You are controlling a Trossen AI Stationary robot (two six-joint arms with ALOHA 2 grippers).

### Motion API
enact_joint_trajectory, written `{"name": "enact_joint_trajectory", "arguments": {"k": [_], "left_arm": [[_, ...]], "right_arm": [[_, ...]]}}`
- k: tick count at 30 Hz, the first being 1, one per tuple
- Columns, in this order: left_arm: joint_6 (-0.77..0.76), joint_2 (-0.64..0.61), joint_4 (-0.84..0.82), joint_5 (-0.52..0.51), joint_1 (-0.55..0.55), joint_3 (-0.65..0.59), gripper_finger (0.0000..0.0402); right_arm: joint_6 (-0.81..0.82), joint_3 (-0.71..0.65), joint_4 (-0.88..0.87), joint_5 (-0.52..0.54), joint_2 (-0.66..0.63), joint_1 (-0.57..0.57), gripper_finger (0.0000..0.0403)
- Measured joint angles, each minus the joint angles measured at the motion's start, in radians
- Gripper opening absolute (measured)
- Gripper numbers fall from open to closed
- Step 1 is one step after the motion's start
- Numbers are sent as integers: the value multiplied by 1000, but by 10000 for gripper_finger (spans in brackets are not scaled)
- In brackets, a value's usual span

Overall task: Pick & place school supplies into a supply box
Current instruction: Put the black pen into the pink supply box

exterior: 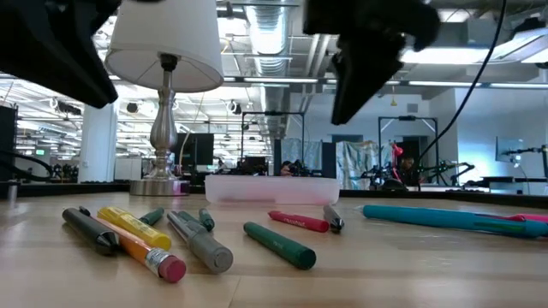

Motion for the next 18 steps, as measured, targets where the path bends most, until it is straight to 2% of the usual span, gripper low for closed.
{"name": "enact_joint_trajectory", "arguments": {"k": [4, 7, 13, 18], "left_arm": [[168, 0, 165, 177, 31, 0, 56], [214, 0, 205, 299, 58, 0, 56], [280, 3, 220, 391, 93, 0, 56], [392, 65, 312, 468, 130, -21, 56]], "right_arm": [[80, 0, -82, 125, 1, 66, 118], [168, 0, -163, 217, 1, 104, 118], [340, 0, -312, 344, 1, 176, 118], [448, -2, -377, 445, -2, 238, 118]]}}
